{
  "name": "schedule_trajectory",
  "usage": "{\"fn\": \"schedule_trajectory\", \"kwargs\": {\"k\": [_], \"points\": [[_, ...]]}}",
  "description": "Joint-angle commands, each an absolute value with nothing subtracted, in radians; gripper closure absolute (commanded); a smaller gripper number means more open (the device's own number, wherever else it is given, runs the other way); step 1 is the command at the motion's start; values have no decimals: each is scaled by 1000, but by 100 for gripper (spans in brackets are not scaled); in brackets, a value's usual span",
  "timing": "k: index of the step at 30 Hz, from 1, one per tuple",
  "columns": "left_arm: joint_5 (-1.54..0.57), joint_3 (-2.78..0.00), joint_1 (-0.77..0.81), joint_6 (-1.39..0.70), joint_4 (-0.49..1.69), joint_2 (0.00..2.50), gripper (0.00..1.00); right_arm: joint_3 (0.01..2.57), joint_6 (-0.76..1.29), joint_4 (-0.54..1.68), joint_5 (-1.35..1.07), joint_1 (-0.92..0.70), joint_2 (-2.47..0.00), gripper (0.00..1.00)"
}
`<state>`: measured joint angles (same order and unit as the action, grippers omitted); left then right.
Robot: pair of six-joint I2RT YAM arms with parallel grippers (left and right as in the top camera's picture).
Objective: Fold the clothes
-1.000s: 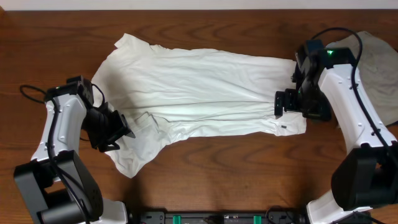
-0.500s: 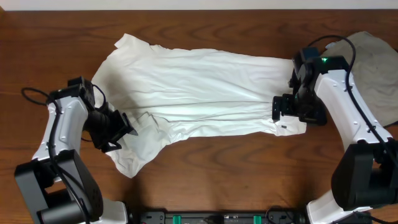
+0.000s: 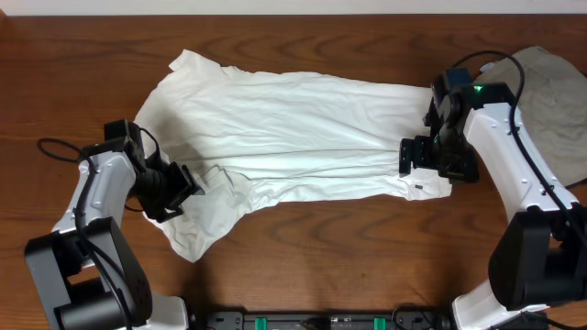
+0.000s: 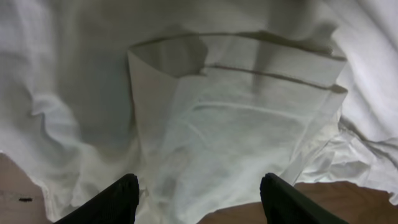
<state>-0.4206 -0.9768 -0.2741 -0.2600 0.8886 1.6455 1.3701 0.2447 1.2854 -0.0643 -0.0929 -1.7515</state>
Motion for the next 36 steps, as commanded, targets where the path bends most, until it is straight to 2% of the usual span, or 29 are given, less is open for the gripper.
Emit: {"fn": "schedule_trajectory", "kwargs": {"k": [1, 23, 32, 36], "points": [[-416, -967, -273, -275, 875, 1654, 35, 1365, 257, 1285, -72, -99, -1739, 1], [-373, -967, -274, -271, 801, 1777, 36, 1365, 257, 1296, -80, -99, -1739, 1], [-373, -967, -274, -272, 802, 1777, 73, 1365, 257, 1282, -78, -98, -1739, 1], [-373, -967, -274, -272, 802, 1777, 81, 1365, 257, 1268, -78, -96, -1739, 1]]}}
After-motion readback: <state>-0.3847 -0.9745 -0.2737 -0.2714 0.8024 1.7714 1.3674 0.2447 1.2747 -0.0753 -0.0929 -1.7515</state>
